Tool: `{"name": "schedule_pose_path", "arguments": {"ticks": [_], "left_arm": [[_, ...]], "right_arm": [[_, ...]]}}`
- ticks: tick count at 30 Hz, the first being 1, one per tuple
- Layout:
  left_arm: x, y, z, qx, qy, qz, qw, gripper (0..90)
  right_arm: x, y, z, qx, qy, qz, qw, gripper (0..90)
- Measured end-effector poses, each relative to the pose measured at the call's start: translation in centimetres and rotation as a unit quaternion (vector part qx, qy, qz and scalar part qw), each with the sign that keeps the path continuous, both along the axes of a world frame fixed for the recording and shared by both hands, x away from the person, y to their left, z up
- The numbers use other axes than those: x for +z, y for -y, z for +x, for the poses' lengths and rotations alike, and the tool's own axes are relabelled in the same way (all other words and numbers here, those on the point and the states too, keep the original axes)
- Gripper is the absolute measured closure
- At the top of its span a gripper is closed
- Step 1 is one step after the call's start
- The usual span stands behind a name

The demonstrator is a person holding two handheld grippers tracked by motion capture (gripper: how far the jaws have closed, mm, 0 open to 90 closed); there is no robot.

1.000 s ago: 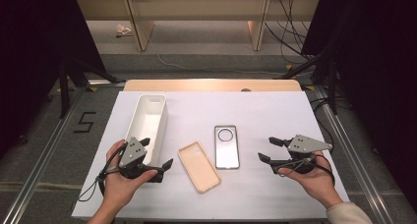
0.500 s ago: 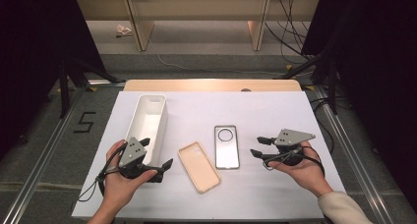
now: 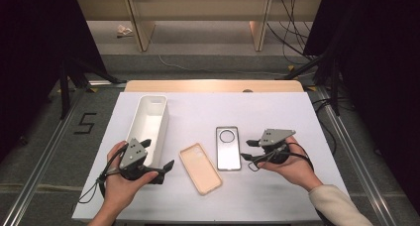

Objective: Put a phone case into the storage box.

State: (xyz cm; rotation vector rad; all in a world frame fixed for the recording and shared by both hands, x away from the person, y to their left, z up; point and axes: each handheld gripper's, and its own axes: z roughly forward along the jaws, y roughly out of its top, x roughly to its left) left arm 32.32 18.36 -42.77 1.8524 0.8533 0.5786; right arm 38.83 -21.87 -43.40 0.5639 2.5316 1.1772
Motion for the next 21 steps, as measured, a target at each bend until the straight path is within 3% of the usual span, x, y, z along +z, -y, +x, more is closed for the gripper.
{"name": "schedule_pose_path", "arguments": {"ticks": [6,11,12,14,17,21], "left_arm": [[0.0,0.0,0.0,0.0,0.0,-0.001,1.0,0.0],[0.0,0.0,0.0,0.0,0.001,-0.002,1.0,0.0],[0.0,0.0,0.0,-0.001,0.001,-0.001,1.0,0.0],[0.0,0.0,0.0,-0.001,0.001,-0.001,1.0,0.0],[0.0,0.0,0.0,-0.002,0.002,-0.001,1.0,0.0],[0.0,0.0,0.0,-0.002,0.001,-0.002,1.0,0.0]], "right_arm": [[-0.4,-1.6,0.5,0.025,-0.007,-0.032,0.9991,46.9],[-0.7,-3.1,0.9,0.06,-0.016,-0.081,0.9947,43.0],[-0.7,-3.1,0.9,0.06,-0.016,-0.081,0.9947,43.0],[-0.8,-3.9,1.0,0.078,-0.019,-0.117,0.9899,40.7],[-1.0,-4.5,1.0,0.089,-0.029,-0.145,0.985,40.7],[-1.1,-5.3,1.1,0.107,-0.029,-0.189,0.9757,40.4]]}}
